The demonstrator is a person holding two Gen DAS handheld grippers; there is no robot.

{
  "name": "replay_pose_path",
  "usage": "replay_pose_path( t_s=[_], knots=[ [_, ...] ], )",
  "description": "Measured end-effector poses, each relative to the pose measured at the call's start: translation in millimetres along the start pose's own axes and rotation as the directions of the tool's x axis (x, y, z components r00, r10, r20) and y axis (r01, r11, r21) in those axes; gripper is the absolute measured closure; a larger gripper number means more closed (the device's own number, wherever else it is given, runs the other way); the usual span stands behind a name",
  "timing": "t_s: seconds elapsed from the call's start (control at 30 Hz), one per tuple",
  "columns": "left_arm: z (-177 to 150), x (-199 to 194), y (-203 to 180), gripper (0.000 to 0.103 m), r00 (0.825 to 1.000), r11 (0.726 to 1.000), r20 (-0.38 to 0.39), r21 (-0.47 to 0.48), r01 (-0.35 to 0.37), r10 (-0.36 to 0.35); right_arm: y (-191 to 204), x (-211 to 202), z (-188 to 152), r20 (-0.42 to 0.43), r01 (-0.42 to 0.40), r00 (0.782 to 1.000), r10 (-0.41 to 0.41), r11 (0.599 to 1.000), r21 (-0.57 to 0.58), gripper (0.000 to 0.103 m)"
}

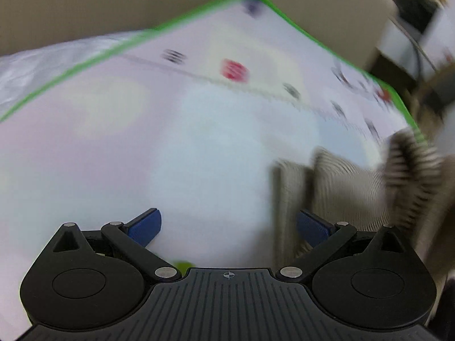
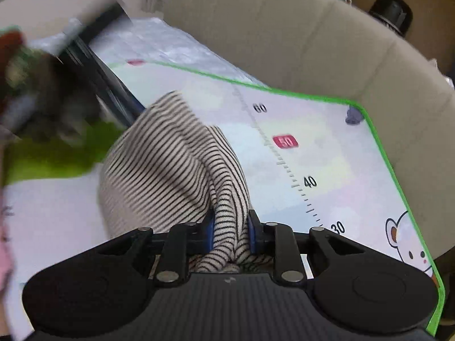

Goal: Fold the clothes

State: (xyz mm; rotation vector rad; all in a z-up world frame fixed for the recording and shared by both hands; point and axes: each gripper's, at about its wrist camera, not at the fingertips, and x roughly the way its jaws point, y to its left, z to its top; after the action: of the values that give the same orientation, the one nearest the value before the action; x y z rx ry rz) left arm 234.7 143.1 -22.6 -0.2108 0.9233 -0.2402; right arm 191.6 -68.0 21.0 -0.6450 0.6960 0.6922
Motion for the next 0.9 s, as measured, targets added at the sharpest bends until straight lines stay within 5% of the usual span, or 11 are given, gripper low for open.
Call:
replay_pose_path(
  t_s=[0.1,0.17,0.3,0.4,0.53,0.6,0.67,0.77,0.9],
  knots=[
    [5.0,-28.0,15.4,0.0,0.987,0.989,0.127,-0.098,0.109,-0.096,-11.6,38.1,-13.7,-0.046,0.0,0.999,0.002,1.0,0.028,0.076],
    [3.8,-43.1,11.5,0.0,0.957,0.969,0.191,-0.077,0.236,-0.218,-19.7,45.6,-19.4,-0.032,0.003,0.999,0.0,0.997,0.075,0.067],
    [-3.7,-50.1,-30.6,0.0,0.908,0.928,0.195,0.104,0.357,-0.371,-33.1,42.5,-22.8,-0.02,0.013,1.0,-0.01,0.988,0.154,0.048],
    [-10.3,-34.1,-69.7,0.003,0.894,0.897,0.154,0.217,0.386,-0.422,-40.2,33.9,-23.8,-0.019,0.029,0.999,-0.026,0.982,0.185,0.041],
    [-11.4,-2.1,-83.5,0.03,0.947,0.937,0.102,0.212,0.278,-0.304,-52.8,15.5,-29.4,-0.005,0.082,0.997,-0.083,0.964,0.253,0.03],
    [-11.0,7.9,-75.1,0.03,0.966,0.96,0.088,0.16,0.228,-0.244,-62.4,8.3,-39.1,-0.011,0.123,0.992,-0.126,0.939,0.32,0.016],
    [-8.6,13.3,-64.3,0.028,0.98,0.98,0.097,0.115,0.164,-0.176,-75.9,12.3,-52.8,-0.04,0.176,0.984,-0.175,0.895,0.41,0.013],
    [-4.1,21.1,-49.4,0.021,0.987,0.992,0.107,0.051,0.115,-0.12,-82.8,26.8,-73.9,-0.101,0.245,0.969,-0.226,0.816,0.524,0.0],
    [-9.0,26.3,-59.7,0.017,0.991,0.993,0.107,0.099,0.067,-0.078,-72.2,51.7,-89.2,-0.136,0.294,0.954,-0.268,0.748,0.595,0.0]
  ],
)
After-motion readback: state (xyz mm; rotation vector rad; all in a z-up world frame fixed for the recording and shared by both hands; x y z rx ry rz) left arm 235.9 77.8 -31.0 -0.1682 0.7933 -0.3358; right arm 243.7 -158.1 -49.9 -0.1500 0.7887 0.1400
